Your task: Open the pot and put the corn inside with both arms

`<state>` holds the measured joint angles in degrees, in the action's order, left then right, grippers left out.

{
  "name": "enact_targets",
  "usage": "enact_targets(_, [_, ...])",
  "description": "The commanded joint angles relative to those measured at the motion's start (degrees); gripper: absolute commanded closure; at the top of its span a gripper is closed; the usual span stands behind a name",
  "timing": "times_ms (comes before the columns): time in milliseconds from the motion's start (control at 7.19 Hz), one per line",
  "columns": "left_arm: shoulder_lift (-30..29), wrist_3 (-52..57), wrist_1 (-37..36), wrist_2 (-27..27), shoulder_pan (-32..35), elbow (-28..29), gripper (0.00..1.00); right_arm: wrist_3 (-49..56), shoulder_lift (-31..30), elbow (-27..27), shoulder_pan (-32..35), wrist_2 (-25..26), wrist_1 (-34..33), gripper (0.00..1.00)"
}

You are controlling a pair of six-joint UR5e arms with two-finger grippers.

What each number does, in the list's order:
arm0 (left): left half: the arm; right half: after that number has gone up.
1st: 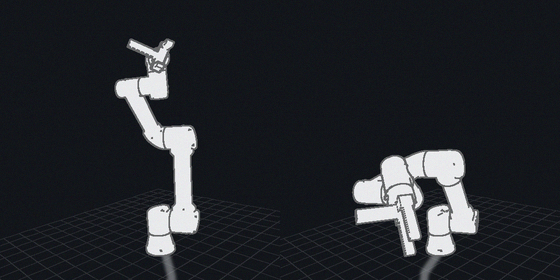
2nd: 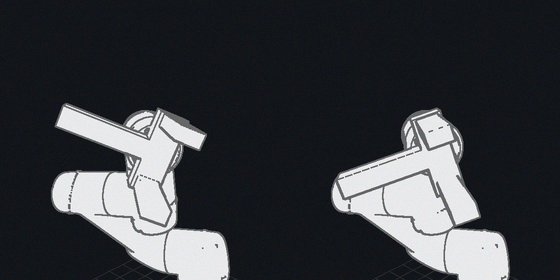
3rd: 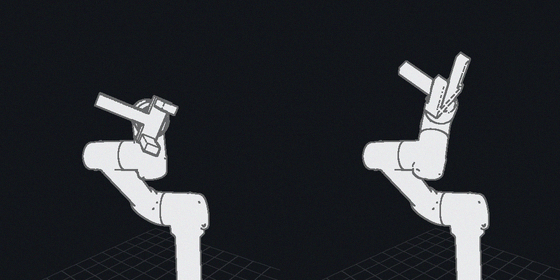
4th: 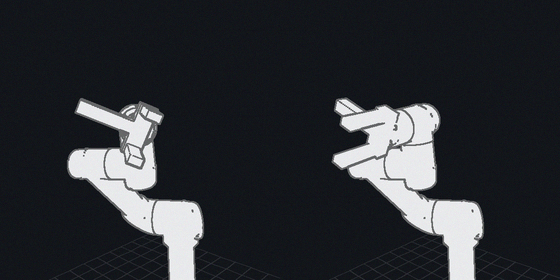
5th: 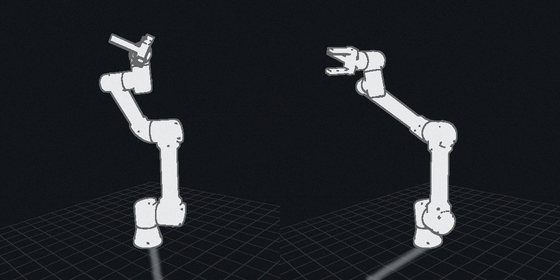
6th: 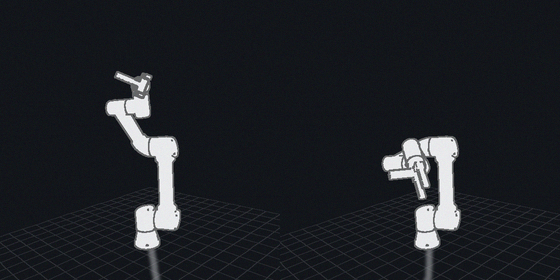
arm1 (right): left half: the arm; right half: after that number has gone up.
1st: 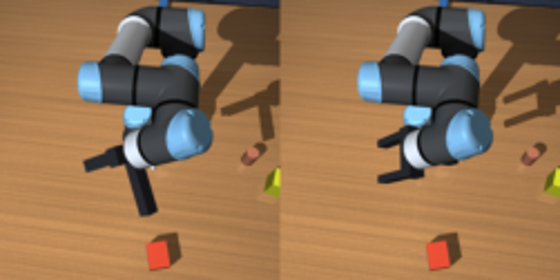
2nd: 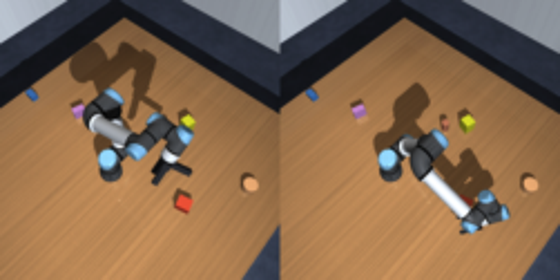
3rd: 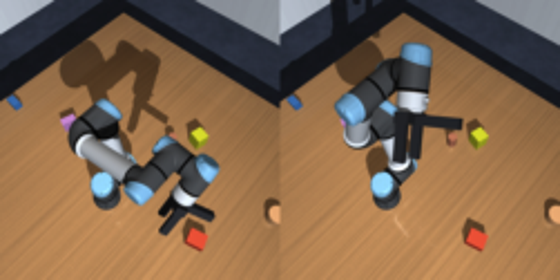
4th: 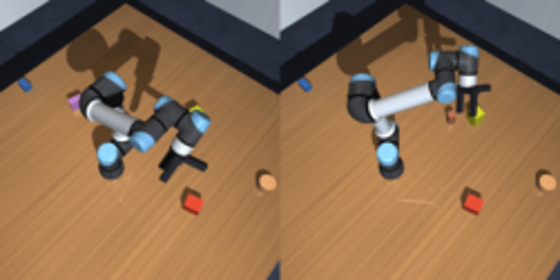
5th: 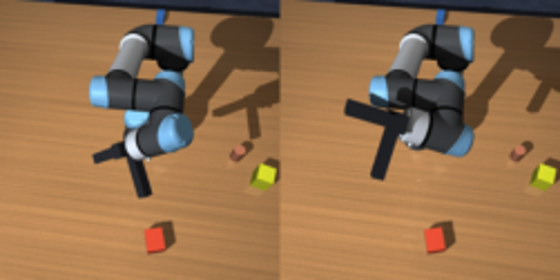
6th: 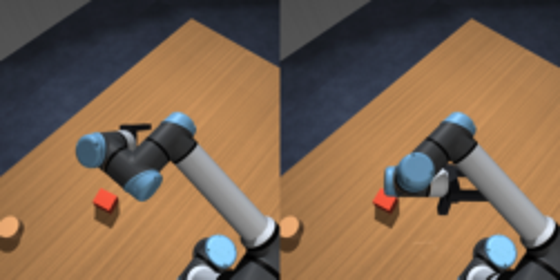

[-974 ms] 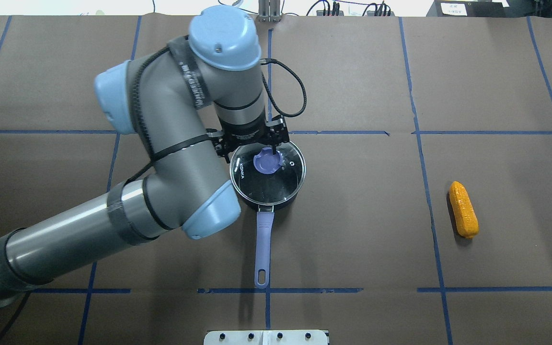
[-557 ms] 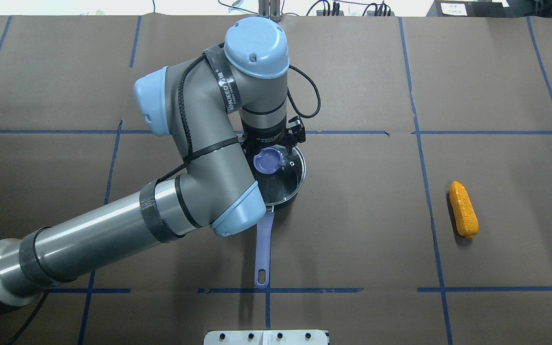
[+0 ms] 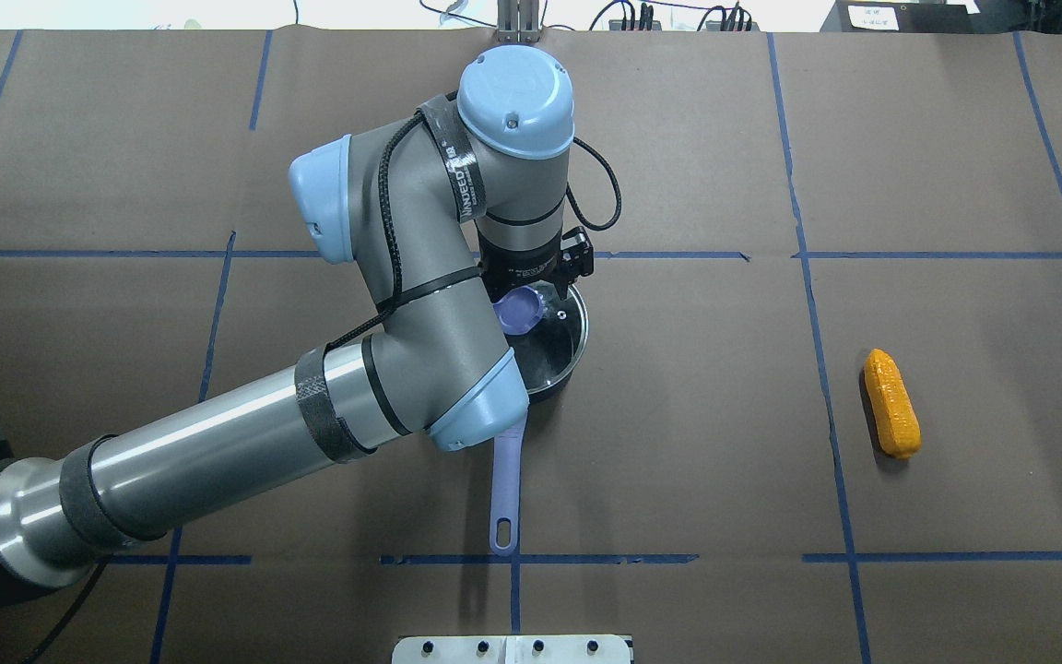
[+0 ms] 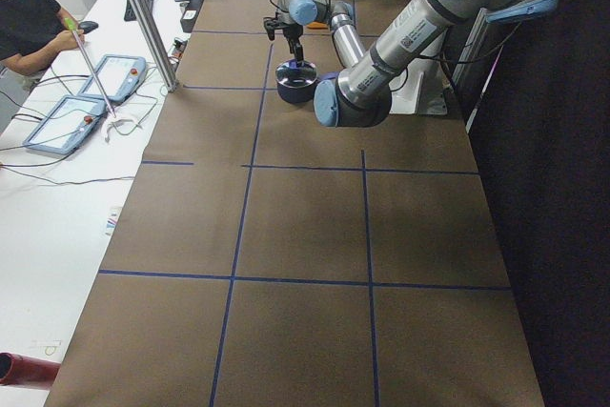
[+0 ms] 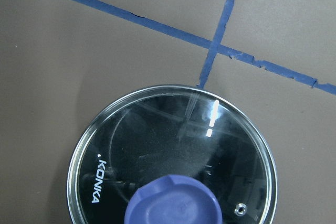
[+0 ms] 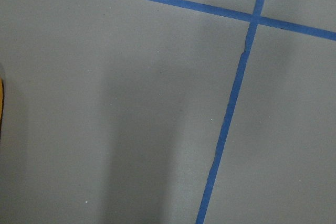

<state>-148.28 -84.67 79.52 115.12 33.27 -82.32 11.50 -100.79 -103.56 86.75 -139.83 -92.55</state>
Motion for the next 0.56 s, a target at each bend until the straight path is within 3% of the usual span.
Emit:
enact_targets(0, [1.14,0.03,1.78,-0.34,-0.49,0.76,0.00,-0.08,-0.02,0.03,0.00,0.00,0.00,0.00])
enact_targets(139, [2.19,-0.06,3.09,-0.34,-0.40,0.67,0.03,-0.08,-0.02,0.03,0.00,0.00,0.00,0.00])
enact_targets(278, [2.38,-0.58,3.36,-0.25,-0.40,0.06,0.65,-0.08,-0.02,0.03,0.00,0.00,0.00,0.00])
enact_targets(417, [2.29,-0.67,3.45,-0.25,-0.40,0.06,0.96,-0.08,-0.02,0.03,0.00,-0.09,0.00,0.00])
